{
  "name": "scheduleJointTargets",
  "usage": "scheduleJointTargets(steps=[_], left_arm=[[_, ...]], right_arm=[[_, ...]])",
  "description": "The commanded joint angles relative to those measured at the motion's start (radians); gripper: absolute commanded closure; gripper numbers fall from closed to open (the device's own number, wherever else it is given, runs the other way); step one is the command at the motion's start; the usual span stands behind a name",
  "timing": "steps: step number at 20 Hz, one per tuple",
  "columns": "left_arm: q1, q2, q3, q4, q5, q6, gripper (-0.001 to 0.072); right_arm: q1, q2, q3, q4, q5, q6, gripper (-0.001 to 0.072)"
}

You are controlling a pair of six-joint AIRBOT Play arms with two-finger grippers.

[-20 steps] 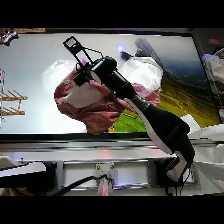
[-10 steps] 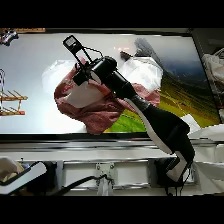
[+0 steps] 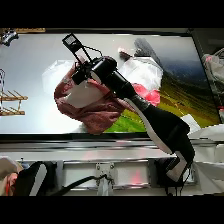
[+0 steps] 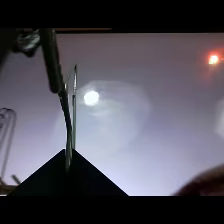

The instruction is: Fold the clothes and pants, and hang the long-sleeved shirts on hangers.

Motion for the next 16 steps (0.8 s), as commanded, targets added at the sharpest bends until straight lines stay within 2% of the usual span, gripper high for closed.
scheduleJointTargets(steps=[1,3,5,7,9,16], left_arm=[[-0.128,0.198,-0.07,-0.109,-0.225,-0.012,0.0699],[-0.171,0.301,-0.121,-0.149,-0.29,-0.011,0.0699],[-0.197,0.377,-0.167,-0.262,-0.298,0.004,0.0699],[-0.215,0.404,-0.195,-0.386,-0.339,0.119,0.0699],[-0.217,0.393,-0.196,-0.397,-0.389,0.185,0.0698],[-0.225,0.32,-0.196,-0.464,-0.282,0.375,0.0699]], right_arm=[[0.0,0.002,0.0,-0.005,0.0,0.021,0.0689],[0.0,0.006,0.0,-0.003,0.0,0.042,0.069],[0.0,0.011,0.0,0.001,0.008,0.044,0.069],[0.0,0.014,0.0,0.004,0.03,0.045,0.069],[0.0,0.021,0.0,0.006,0.056,0.046,0.069],[0.001,0.041,0.0,0.032,0.125,0.045,0.069]])
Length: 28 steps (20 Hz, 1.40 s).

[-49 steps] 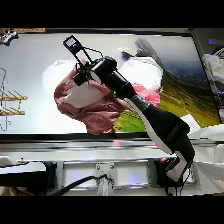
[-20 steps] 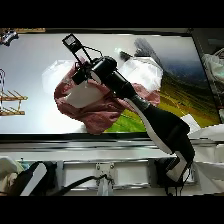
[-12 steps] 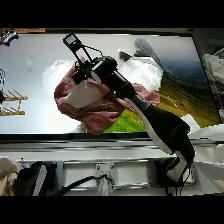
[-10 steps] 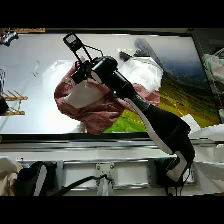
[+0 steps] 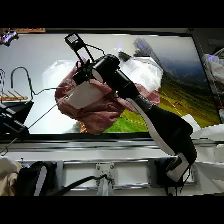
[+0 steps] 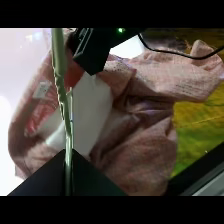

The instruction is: Fold the clothes and pants, and hang the long-sleeved shirts on hangers.

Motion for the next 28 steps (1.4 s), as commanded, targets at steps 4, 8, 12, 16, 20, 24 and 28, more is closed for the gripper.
scheduleJointTargets(steps=[4,8,12,16,20,24,28], left_arm=[[-0.021,-0.097,-0.002,-0.117,0.101,0.232,0.0699],[-0.046,-0.178,-0.002,-0.135,0.114,0.274,0.0699],[-0.055,-0.263,-0.002,-0.136,0.18,0.322,0.0699],[-0.055,-0.389,-0.011,-0.191,0.216,0.322,0.0699],[-0.05,-0.493,-0.106,-0.37,0.297,0.348,0.07],[0.048,-0.529,-0.298,-0.935,0.311,0.578,0.0703],[0.106,-0.613,-0.395,-1.204,0.084,0.691,0.0702]], right_arm=[[0.001,0.006,0.0,0.023,0.056,0.0,0.0691],[0.001,0.006,0.0,0.029,0.059,0.0,0.0691],[0.001,0.007,0.0,0.037,0.067,0.0,0.0691],[0.001,0.008,0.0,0.038,0.077,0.0,0.0691],[0.001,0.027,0.0,0.035,0.095,0.0,0.069],[0.0,0.059,0.001,-0.033,0.141,-0.002,0.069],[0.0,0.066,0.002,-0.123,0.215,-0.003,0.0688]])
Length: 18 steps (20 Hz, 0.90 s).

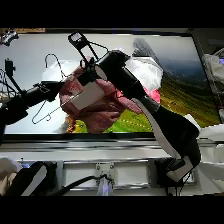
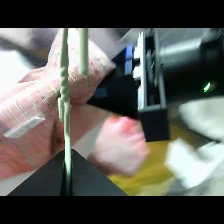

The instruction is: Fold the clothes and pants, and hang the long-sleeved shirts on hangers.

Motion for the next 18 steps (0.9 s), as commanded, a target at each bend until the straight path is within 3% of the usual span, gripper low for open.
scheduleJointTargets(steps=[1,3,8,10,13,18], left_arm=[[0.037,-0.089,-0.066,-0.256,-0.206,0.101,0.0701],[0.032,-0.125,-0.066,-0.26,-0.198,0.109,0.0701],[0.033,-0.125,-0.066,-0.365,-0.008,0.158,0.0702],[0.026,-0.125,-0.066,-0.36,-0.027,0.14,0.0702],[-0.003,-0.122,-0.066,-0.36,-0.166,0.115,0.0702],[-0.108,-0.123,-0.066,-0.361,-0.177,0.05,0.0701]], right_arm=[[0.0,0.007,0.001,-0.103,0.043,-0.001,0.0688],[0.0,0.008,0.001,-0.179,0.021,0.002,0.0688],[0.0,0.013,0.001,-0.272,0.005,0.011,0.0688],[-0.006,0.012,0.001,-0.293,-0.026,0.034,0.0688],[-0.026,0.012,0.001,-0.294,-0.081,0.066,0.0688],[-0.042,0.013,0.001,-0.286,-0.07,0.079,0.0688]])
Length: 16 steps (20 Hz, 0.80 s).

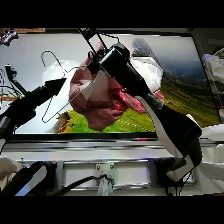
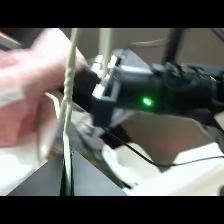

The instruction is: Fold the clothes and pants, and hang the long-sleeved shirts on hangers.

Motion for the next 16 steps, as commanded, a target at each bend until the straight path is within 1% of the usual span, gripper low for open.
scheduleJointTargets(steps=[1,2,3,5,7,8,12,13,16], left_arm=[[-0.076,-0.011,0.0,-0.003,0.008,-0.033,0.0701],[-0.09,-0.022,0.0,-0.005,0.042,-0.032,0.0701],[-0.095,-0.041,0.0,-0.023,0.058,-0.014,0.0701],[-0.094,-0.097,0.0,-0.103,0.01,0.024,0.0703],[-0.093,-0.166,0.001,-0.207,-0.084,0.098,0.0702],[-0.093,-0.204,0.004,-0.242,-0.134,0.121,0.0702],[-0.095,-0.384,0.073,-0.288,-0.396,0.164,0.0702],[-0.095,-0.418,0.09,-0.306,-0.411,0.163,0.07],[-0.095,-0.469,0.121,-0.317,-0.372,0.164,0.07]], right_arm=[[-0.003,0.002,0.001,0.005,-0.004,0.011,0.0688],[0.003,0.003,0.001,0.015,-0.001,0.012,0.0688],[0.008,0.006,0.001,0.022,0.002,0.012,0.0688],[0.02,0.016,0.001,0.032,0.013,0.012,0.0689],[0.032,0.027,0.002,0.034,0.027,0.012,0.0689],[0.035,0.035,0.002,0.035,0.035,0.012,0.0689],[0.043,0.068,0.002,0.065,0.071,0.011,0.069],[0.043,0.073,0.002,0.079,0.079,0.011,0.069],[0.049,0.088,0.002,0.11,0.1,0.011,0.0689]])
